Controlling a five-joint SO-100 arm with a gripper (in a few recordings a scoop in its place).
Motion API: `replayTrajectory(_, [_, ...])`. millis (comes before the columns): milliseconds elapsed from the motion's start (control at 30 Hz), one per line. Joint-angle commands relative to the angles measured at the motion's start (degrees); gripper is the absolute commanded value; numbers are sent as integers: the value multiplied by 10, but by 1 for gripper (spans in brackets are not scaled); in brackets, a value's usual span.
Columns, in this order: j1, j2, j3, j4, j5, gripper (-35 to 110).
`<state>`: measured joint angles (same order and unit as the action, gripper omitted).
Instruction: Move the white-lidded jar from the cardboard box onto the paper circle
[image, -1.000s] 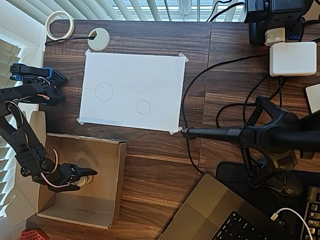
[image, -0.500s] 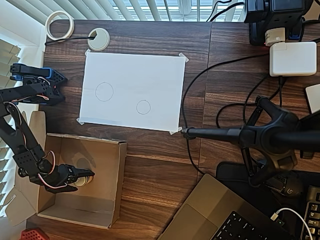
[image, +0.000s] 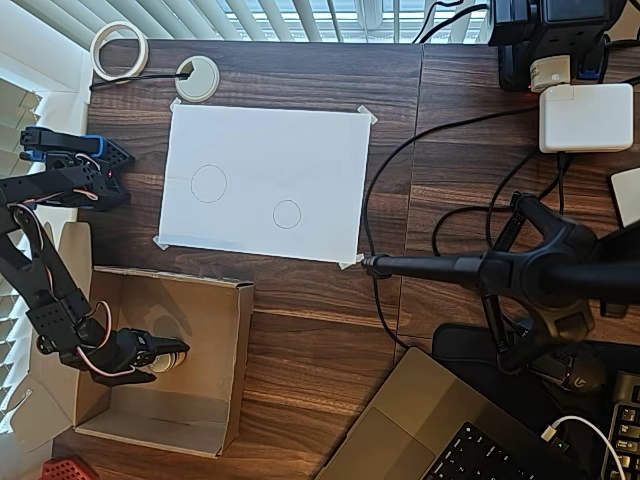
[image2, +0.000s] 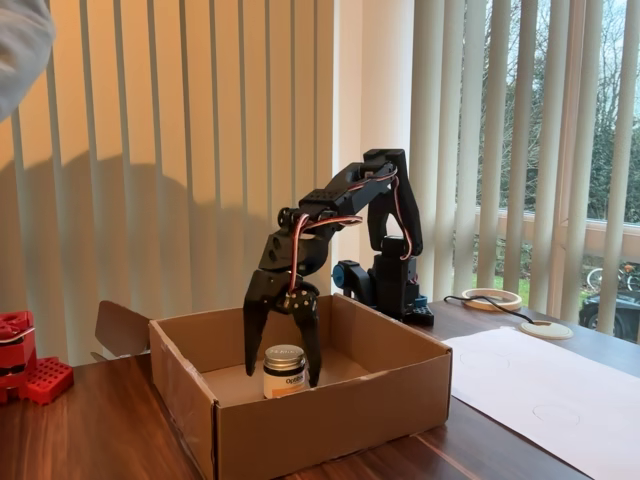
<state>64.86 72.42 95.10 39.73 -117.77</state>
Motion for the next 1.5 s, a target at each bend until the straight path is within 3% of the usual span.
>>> replayTrajectory(0, [4, 17, -20, 0, -10, 40])
replayTrajectory(833, [4, 21, -11, 4, 2, 18])
replayTrajectory(1467, [5, 20, 28, -1, -31, 22])
